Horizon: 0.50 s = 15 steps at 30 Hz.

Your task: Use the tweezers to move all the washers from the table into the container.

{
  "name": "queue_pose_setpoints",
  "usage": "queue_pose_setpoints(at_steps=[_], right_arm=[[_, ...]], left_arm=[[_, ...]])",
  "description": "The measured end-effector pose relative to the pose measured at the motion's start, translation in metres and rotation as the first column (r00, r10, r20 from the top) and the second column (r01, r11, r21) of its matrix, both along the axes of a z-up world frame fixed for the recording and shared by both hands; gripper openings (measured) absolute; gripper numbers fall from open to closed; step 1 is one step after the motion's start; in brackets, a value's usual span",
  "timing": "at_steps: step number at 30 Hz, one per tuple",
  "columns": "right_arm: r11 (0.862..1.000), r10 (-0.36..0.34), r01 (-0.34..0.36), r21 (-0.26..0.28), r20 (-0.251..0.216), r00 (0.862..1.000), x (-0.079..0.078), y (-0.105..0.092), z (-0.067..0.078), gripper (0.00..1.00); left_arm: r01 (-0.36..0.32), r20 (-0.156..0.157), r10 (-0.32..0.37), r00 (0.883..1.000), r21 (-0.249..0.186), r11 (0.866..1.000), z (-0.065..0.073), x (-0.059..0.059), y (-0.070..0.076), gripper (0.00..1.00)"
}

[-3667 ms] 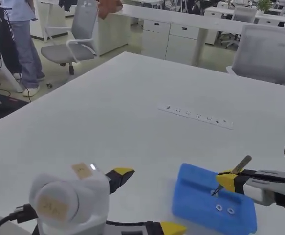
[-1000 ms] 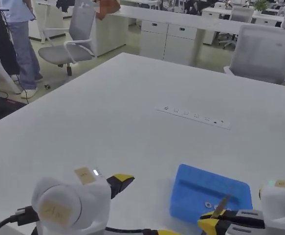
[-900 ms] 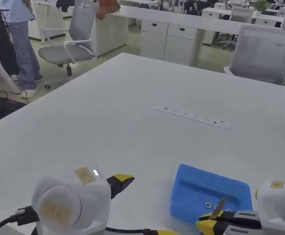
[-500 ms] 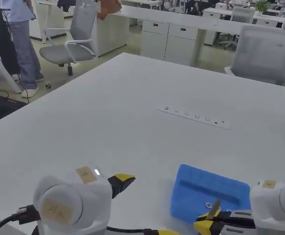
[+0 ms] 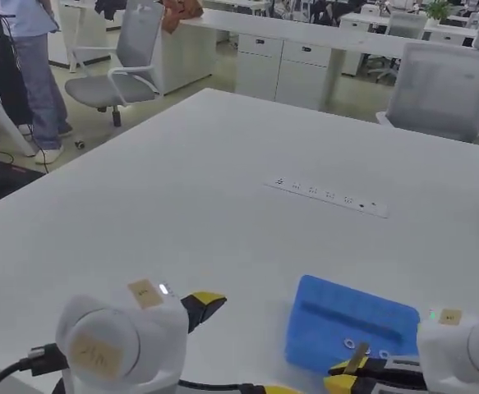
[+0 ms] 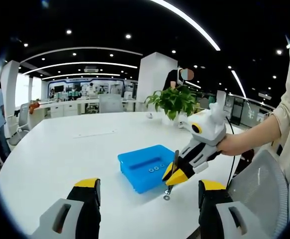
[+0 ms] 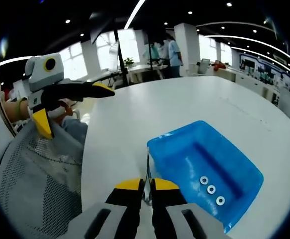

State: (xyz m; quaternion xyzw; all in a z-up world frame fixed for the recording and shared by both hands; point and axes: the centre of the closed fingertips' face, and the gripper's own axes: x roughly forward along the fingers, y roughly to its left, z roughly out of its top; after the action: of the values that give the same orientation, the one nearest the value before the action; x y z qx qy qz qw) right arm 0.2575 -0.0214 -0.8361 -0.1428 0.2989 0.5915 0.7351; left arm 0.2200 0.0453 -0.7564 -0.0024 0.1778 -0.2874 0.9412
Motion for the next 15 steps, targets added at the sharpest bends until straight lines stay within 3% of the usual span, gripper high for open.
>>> queue_pose_setpoints(at_steps=[6,11,15], right_arm=[[1.000,0.022,-0.022,-0.010,0.046,0.999,-0.003,-0.001,0.000,0.02],[1.000,0.001,-0.001,0.001,0.054,0.999,-0.004,0.001,0.001,0.02],[0.995,-0.034,0.034,0.089,0.004,0.999,-0.007,0.006,0.020,0.03]], left_arm=[[0.002,0.003,-0.002,1.000,0.005,1.000,0.000,0.000,0.000,0.82],[0.001,0.003,-0.001,1.000,0.002,1.000,0.000,0.000,0.000,0.82],[0.001,0.001,-0.001,1.000,-0.003,1.000,0.001,0.000,0.000,0.82]])
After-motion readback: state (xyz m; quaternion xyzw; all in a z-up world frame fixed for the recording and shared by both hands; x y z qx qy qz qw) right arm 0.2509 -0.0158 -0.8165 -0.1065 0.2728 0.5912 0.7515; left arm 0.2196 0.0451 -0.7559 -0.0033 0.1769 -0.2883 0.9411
